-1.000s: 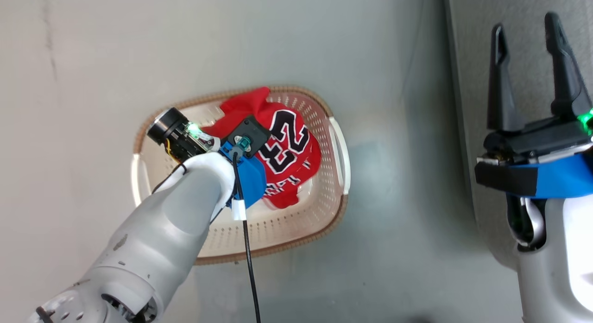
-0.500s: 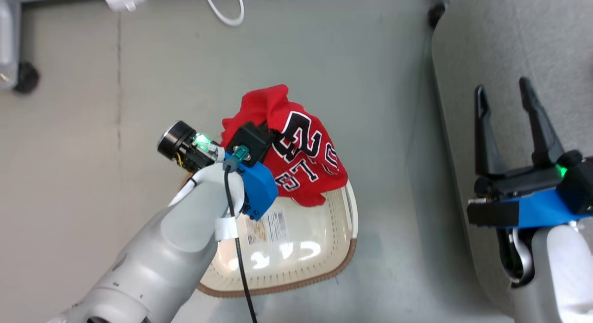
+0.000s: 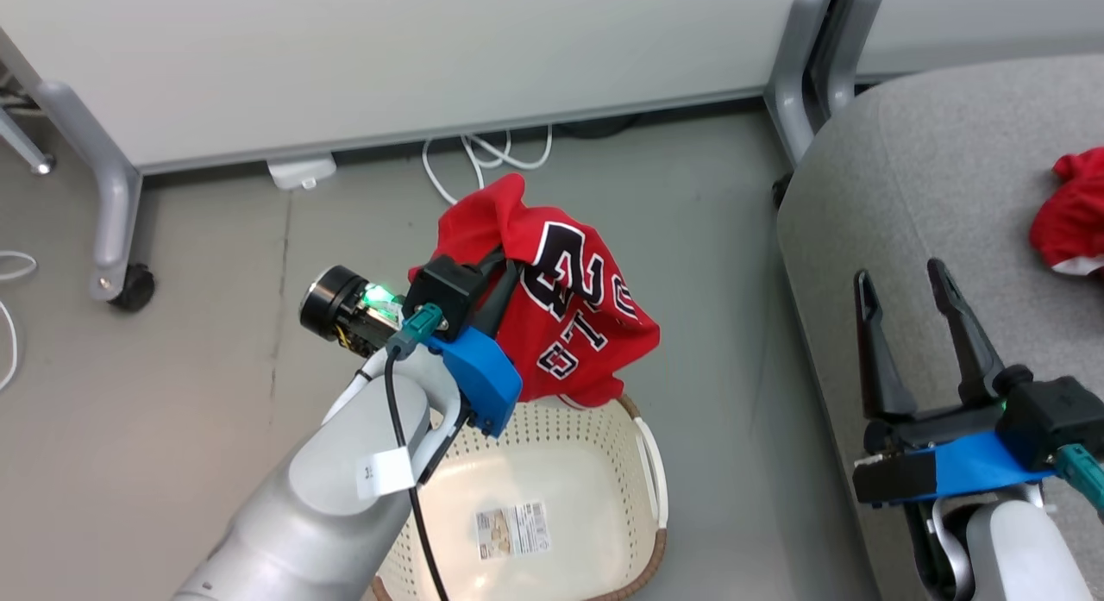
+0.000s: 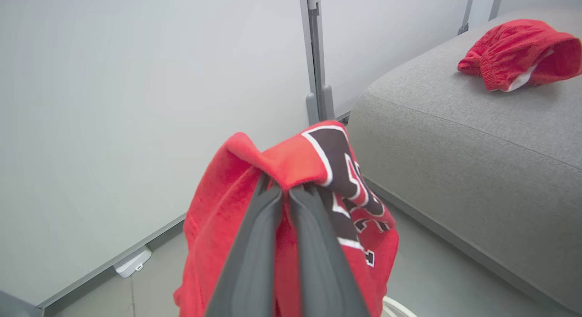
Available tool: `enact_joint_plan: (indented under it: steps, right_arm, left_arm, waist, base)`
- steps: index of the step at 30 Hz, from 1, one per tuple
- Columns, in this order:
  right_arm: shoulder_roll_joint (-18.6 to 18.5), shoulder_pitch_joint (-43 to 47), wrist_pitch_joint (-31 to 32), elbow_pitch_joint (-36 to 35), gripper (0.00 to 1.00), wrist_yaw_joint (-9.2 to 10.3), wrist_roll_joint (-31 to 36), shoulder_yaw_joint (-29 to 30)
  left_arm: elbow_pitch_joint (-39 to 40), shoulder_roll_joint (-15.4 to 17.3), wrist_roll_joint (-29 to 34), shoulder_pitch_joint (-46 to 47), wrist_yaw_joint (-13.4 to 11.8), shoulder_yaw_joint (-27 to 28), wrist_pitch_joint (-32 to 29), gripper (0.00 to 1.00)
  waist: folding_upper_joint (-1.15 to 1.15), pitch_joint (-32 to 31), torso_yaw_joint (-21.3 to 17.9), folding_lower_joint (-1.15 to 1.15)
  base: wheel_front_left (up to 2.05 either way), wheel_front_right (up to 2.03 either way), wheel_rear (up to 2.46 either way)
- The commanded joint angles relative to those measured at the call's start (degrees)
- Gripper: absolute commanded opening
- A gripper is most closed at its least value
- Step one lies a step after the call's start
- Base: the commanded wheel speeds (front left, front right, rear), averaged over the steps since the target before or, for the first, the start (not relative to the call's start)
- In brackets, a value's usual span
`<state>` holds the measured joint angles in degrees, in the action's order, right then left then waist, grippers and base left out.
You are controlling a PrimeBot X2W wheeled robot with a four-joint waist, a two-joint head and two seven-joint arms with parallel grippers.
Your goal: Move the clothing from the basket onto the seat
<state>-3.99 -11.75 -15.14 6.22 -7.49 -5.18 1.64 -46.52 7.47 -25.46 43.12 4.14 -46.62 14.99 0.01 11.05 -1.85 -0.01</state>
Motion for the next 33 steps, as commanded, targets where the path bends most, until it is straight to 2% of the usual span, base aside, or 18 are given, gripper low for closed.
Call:
enact_joint_plan:
  steps: [1, 12, 25, 33]
  right_arm:
    - [0.2, 1.7, 0.0, 0.3, 1.0, 0.0, 0.0, 0.0]
    - [0.5, 6.5, 0.0, 1.2, 1.0, 0.0, -0.3, -0.1]
    - [0.8, 7.2, 0.0, 1.3, 1.0, 0.0, -0.8, -0.8]
    - [-1.4, 4.4, 0.0, 2.0, 1.0, 0.0, -1.3, -5.6]
  left_arm:
    - [1.2, 0.3, 0.7, -1.3, 0.2, 0.9, 0.3, 0.0]
    - [7.5, 0.4, 2.6, -8.5, 0.6, 3.0, 0.3, 0.0]
    - [11.3, 0.6, 4.4, -11.9, 0.7, 2.8, 0.3, 0.0]
    - [11.7, 0.3, 4.8, -11.1, 0.8, 3.1, 0.3, 0.0]
  waist:
    - [-0.01, -3.1, 0.3, 0.01]
    - [-0.01, -10.1, 1.0, 0.01]
    - [-0.01, -10.9, 1.6, 0.01]
    - [-0.01, -10.5, 2.0, 0.01]
  base:
    - [0.0, 0.0, 0.0]
    - [0.0, 0.0, 0.0]
    - [0.0, 0.0, 0.0]
    - [0.0, 0.0, 0.0]
